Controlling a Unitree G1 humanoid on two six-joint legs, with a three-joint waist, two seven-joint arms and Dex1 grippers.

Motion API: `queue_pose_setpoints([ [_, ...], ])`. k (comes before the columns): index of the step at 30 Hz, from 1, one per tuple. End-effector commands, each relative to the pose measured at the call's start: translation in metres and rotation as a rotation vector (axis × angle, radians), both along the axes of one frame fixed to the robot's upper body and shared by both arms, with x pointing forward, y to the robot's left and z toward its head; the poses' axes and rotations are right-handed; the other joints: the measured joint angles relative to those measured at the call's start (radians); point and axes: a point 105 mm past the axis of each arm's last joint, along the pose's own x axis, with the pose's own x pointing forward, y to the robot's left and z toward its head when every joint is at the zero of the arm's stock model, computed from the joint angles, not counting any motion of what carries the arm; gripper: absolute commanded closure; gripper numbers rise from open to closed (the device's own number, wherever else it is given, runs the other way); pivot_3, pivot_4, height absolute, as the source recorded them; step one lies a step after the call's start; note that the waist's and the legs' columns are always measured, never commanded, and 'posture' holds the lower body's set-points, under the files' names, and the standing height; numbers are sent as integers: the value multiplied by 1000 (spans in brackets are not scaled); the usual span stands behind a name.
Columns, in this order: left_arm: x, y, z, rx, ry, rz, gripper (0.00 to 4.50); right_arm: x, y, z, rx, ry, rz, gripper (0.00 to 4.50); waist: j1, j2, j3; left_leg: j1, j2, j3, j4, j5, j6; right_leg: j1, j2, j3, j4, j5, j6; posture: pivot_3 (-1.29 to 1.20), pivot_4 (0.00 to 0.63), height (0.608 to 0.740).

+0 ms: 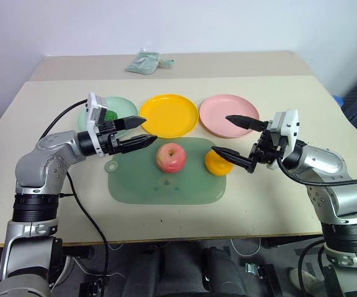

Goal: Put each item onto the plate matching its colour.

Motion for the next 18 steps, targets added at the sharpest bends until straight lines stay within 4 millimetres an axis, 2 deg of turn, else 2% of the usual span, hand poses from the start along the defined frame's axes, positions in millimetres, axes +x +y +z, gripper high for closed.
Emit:
queue_pose_setpoints([
  [1, -7, 1, 11, -6, -34, -27, 49, -7, 6, 8, -2, -51, 30, 0, 1, 0, 0, 0, 0, 0, 0, 0, 0, 0, 0, 0, 0, 0, 0, 0, 150, 740],
  [5, -15, 11, 9, 10, -28, -42, 49, -4, 8, 6, 12, -38, 21, 0, 0, 0, 0, 0, 0, 0, 0, 0, 0, 0, 0, 0, 0, 0, 0, 0, 150, 740],
  [9, -20, 20, 8, 31, -54, -48, 49, -7, 24, 3, 5, -35, 52, 0, 0, 0, 0, 0, 0, 0, -1, 0, 0, -1, 0, 0, 0, 0, -1, 0, 150, 740],
  [11, -24, 27, 8, 90, -144, -46, 49, -1, 30, 6, 17, -61, 25, 0, 0, 0, 0, 0, 1, 0, -1, 0, 0, -1, 0, 0, 0, 0, -1, 0, 150, 740],
  [18, -29, 36, 1, 148, -220, -34, 49, 4, 70, -1, -11, -75, 22, 0, 2, 0, 0, 0, 0, 1, -1, 0, 0, -2, -2, 0, -1, -2, -4, 0, 150, 740],
])
